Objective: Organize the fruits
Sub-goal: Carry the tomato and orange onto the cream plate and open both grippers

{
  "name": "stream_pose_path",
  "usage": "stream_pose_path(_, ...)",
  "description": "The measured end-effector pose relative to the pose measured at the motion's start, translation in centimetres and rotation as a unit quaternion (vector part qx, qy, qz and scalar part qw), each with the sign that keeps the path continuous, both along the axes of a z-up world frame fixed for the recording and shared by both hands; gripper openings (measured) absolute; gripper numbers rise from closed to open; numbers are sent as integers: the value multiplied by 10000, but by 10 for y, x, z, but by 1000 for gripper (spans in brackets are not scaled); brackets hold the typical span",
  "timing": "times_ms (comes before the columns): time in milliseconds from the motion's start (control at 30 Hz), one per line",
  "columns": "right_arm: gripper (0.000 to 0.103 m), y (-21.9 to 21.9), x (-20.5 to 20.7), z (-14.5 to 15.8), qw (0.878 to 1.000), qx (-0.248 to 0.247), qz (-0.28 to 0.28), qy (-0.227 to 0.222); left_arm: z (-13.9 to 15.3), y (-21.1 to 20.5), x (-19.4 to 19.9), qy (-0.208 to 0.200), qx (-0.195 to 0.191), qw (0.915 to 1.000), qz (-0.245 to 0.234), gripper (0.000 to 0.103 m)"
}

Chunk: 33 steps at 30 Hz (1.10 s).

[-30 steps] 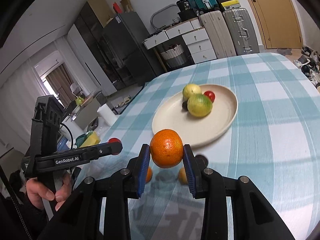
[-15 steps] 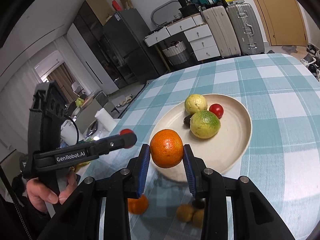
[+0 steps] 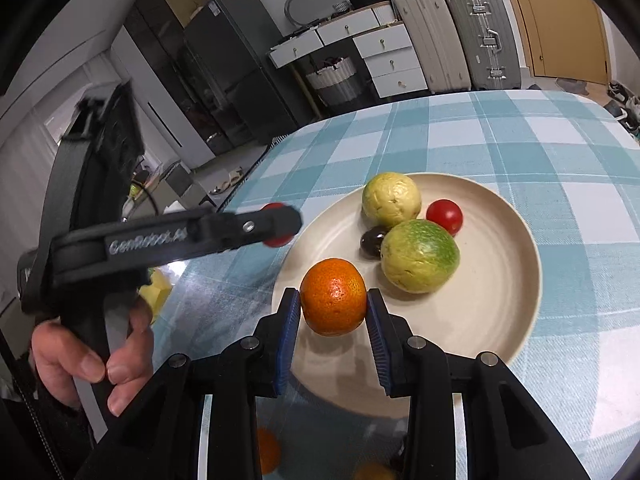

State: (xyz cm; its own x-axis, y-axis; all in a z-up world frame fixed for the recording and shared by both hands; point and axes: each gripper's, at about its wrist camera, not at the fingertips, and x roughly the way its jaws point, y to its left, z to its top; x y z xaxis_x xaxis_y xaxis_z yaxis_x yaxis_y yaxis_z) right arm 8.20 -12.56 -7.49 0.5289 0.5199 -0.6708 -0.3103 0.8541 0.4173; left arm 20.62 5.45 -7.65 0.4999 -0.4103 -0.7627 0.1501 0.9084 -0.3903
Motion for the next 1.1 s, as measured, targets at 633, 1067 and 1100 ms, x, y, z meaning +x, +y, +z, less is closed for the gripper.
stream_pose_path(633, 34, 21, 27, -20, 9996, -172, -177, 154, -31, -11, 45, 365, -192, 9988, -257, 29)
stream_pose_path(1067, 68, 22, 8, 0, 9989, -231, -279, -304, -12, -6, 26, 203, -138, 9996, -163, 33)
stream_pose_path(1100, 71, 21, 6, 2, 9988, -242, -285, -327, -8, -6, 22, 169, -111, 9997, -146, 34)
